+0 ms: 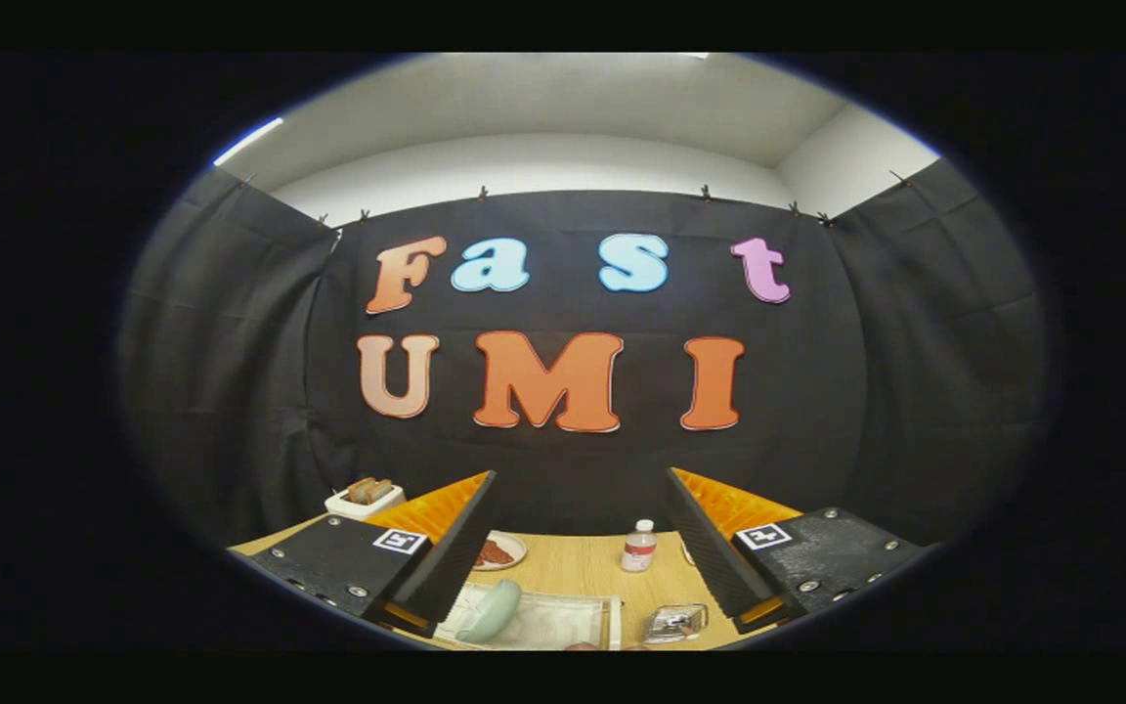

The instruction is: Take the plate from the dish rack, then take the spoon from the basket and place it into the plate.

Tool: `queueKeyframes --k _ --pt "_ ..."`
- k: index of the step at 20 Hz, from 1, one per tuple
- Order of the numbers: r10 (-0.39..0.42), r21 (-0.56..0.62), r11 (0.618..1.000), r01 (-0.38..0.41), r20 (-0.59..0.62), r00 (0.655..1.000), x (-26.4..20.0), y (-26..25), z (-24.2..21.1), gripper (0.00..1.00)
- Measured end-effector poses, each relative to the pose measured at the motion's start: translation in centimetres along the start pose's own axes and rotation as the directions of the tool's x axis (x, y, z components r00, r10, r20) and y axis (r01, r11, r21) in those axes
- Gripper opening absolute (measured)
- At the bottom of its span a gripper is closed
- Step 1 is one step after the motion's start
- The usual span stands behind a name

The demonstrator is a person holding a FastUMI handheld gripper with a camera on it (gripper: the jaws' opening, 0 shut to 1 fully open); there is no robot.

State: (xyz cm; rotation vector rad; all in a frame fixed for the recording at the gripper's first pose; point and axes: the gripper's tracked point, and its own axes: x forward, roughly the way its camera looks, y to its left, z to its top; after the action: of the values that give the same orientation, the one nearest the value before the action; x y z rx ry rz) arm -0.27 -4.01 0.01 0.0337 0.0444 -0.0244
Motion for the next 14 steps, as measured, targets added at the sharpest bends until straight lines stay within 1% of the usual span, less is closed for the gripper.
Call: queueKeyframes --k 4,8,11,14 --pt "0.055 -0.005 0.998 -0.055 -0.082 0.995 0.6 0.1 -2.2 0.99" --pt "0.11 0.005 0.994 -0.111 -0.181 0.977 1.4 0.7 -4.7 0.99" --pt "0.171 0.046 0.985 -0.164 -0.262 0.95 1.9 1.8 -6.8 0.99" --pt "0.219 0.092 0.976 -0.199 -0.355 0.909 2.3 3.1 -9.2 0.99"
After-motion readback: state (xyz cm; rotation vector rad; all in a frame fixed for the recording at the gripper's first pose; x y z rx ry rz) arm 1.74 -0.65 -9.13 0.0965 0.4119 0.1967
